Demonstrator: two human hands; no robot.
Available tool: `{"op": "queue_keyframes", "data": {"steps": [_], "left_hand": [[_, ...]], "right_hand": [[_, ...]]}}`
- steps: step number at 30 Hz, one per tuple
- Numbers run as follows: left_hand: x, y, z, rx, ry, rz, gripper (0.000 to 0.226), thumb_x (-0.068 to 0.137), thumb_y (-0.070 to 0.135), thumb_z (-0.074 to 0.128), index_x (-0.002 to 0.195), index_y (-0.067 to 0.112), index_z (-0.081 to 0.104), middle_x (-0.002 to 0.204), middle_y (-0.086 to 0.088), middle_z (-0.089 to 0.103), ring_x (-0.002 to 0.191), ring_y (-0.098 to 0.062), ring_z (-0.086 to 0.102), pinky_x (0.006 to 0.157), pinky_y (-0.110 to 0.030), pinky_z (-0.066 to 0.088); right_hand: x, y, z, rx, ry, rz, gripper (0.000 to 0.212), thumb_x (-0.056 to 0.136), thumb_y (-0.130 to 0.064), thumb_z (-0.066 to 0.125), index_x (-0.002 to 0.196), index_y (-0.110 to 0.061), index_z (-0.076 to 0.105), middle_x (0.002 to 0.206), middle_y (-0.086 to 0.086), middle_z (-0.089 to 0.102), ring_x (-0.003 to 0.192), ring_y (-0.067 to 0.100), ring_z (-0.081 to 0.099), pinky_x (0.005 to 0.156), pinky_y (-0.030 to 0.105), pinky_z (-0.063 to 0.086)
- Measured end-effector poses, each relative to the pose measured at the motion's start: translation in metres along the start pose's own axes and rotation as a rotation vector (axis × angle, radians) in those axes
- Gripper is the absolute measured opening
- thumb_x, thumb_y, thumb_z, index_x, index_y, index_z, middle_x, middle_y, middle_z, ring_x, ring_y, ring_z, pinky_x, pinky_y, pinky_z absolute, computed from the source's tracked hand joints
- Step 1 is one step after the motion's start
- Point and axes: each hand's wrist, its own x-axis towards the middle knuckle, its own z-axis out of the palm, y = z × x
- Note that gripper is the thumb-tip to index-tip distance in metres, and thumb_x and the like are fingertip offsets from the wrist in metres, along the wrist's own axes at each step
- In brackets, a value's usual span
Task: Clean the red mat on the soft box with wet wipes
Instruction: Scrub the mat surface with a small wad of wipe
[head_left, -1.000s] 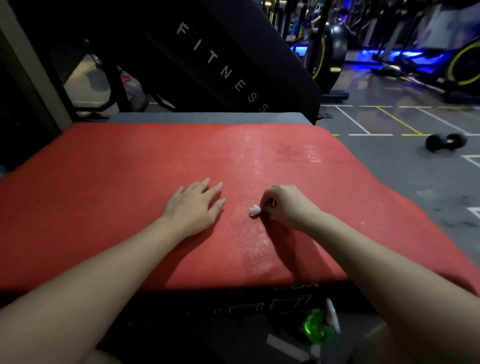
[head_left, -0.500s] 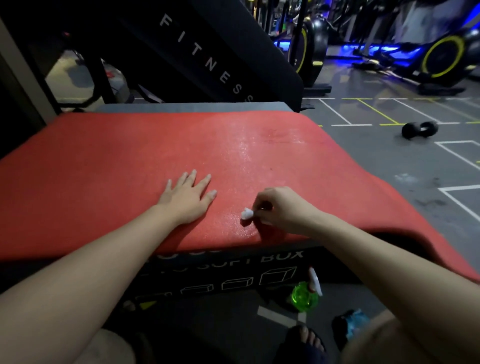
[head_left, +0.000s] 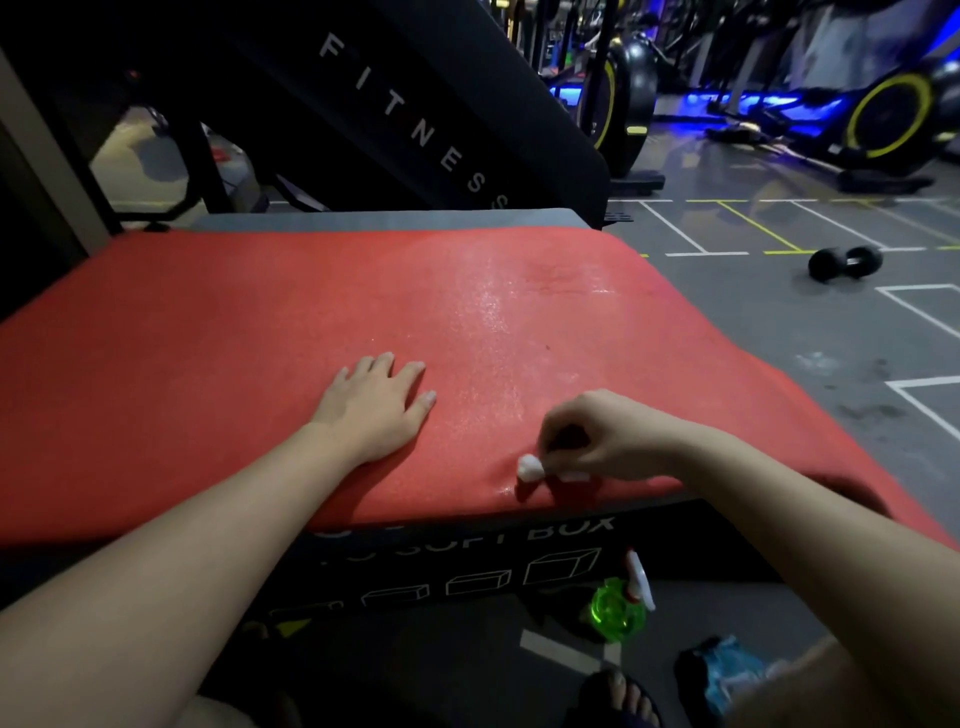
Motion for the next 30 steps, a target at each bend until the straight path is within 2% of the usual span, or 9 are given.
{"op": "queue_keyframes", "data": {"steps": [2,6,8,13,15,18,22,27,30], "left_hand": [[0.005,-0.001,0.0,0.027,0.064,0.027,0.054,0.103,0.058,0.031,0.148,0.029,0.041,0.145,-0.01,0.047,0.135,-0.03,0.041,0.114,-0.048,0.034],[0.016,-0.004,0.0,0.011,0.11,0.025,0.046,0.102,0.056,0.036,0.134,0.026,0.051,0.128,-0.011,0.052,0.121,-0.031,0.047,0.105,-0.047,0.041],[0.024,-0.004,-0.002,-0.042,0.088,-0.015,0.047,0.102,0.055,0.038,0.134,0.024,0.051,0.129,-0.012,0.05,0.123,-0.033,0.046,0.104,-0.048,0.042],[0.054,-0.001,-0.014,-0.167,0.128,-0.082,0.053,0.104,0.051,0.04,0.144,0.018,0.048,0.145,-0.016,0.045,0.135,-0.037,0.039,0.112,-0.049,0.034],[0.065,0.0,-0.013,-0.147,0.139,-0.061,0.055,0.104,0.051,0.039,0.148,0.018,0.045,0.153,-0.017,0.04,0.141,-0.037,0.035,0.118,-0.049,0.03],[0.077,-0.002,-0.006,-0.12,0.115,-0.054,0.058,0.105,0.052,0.036,0.154,0.021,0.037,0.165,-0.014,0.025,0.153,-0.031,0.021,0.124,-0.048,0.017],[0.084,-0.018,0.009,-0.102,0.085,-0.054,0.062,0.105,0.054,0.03,0.16,0.025,0.028,0.17,-0.009,0.014,0.157,-0.025,0.01,0.127,-0.048,0.009],[0.083,-0.023,0.019,-0.149,0.049,-0.009,0.06,0.106,0.056,0.024,0.162,0.034,0.021,0.171,-0.001,0.011,0.158,-0.017,0.004,0.126,-0.051,0.0],[0.085,-0.024,0.023,-0.155,0.067,0.01,0.059,0.105,0.057,0.022,0.161,0.038,0.02,0.171,0.004,0.012,0.157,-0.013,0.004,0.126,-0.052,-0.001]], "right_hand": [[0.019,0.01,-0.001,0.004,0.136,0.02,0.031,0.081,-0.056,0.07,0.081,-0.025,0.069,0.068,-0.008,0.067,0.065,0.009,0.061,0.06,0.029,0.047],[0.048,0.031,0.002,-0.087,0.404,0.034,0.007,0.082,-0.018,0.073,0.086,-0.022,0.068,0.082,-0.008,0.06,0.08,0.017,0.059,0.068,0.03,0.044],[0.047,0.033,-0.007,-0.07,0.36,0.078,0.009,0.079,-0.02,0.076,0.086,-0.026,0.073,0.078,-0.008,0.065,0.076,0.014,0.061,0.066,0.027,0.044],[0.022,0.024,-0.027,0.133,-0.12,0.084,0.013,0.076,-0.026,0.083,0.087,-0.025,0.077,0.077,-0.007,0.074,0.067,0.004,0.065,0.064,0.024,0.05],[0.026,0.024,-0.025,0.124,-0.086,0.061,0.011,0.076,-0.025,0.083,0.085,-0.024,0.076,0.072,-0.007,0.073,0.064,0.003,0.063,0.063,0.025,0.049],[0.053,0.029,-0.018,0.026,0.173,0.022,0.007,0.079,-0.023,0.08,0.083,-0.024,0.075,0.065,-0.007,0.065,0.06,0.003,0.056,0.059,0.024,0.042],[0.084,0.045,-0.016,-0.049,0.428,0.02,0.009,0.079,-0.02,0.079,0.087,-0.023,0.076,0.078,-0.004,0.062,0.07,0.012,0.056,0.067,0.03,0.043],[0.075,0.049,-0.039,0.107,-0.001,0.034,0.01,0.078,-0.028,0.08,0.086,-0.032,0.077,0.08,-0.002,0.073,0.074,0.013,0.069,0.068,0.027,0.052],[0.08,0.054,-0.035,0.093,0.061,0.005,0.009,0.079,-0.032,0.08,0.086,-0.031,0.076,0.079,-0.001,0.071,0.072,0.015,0.065,0.066,0.028,0.048]]}}
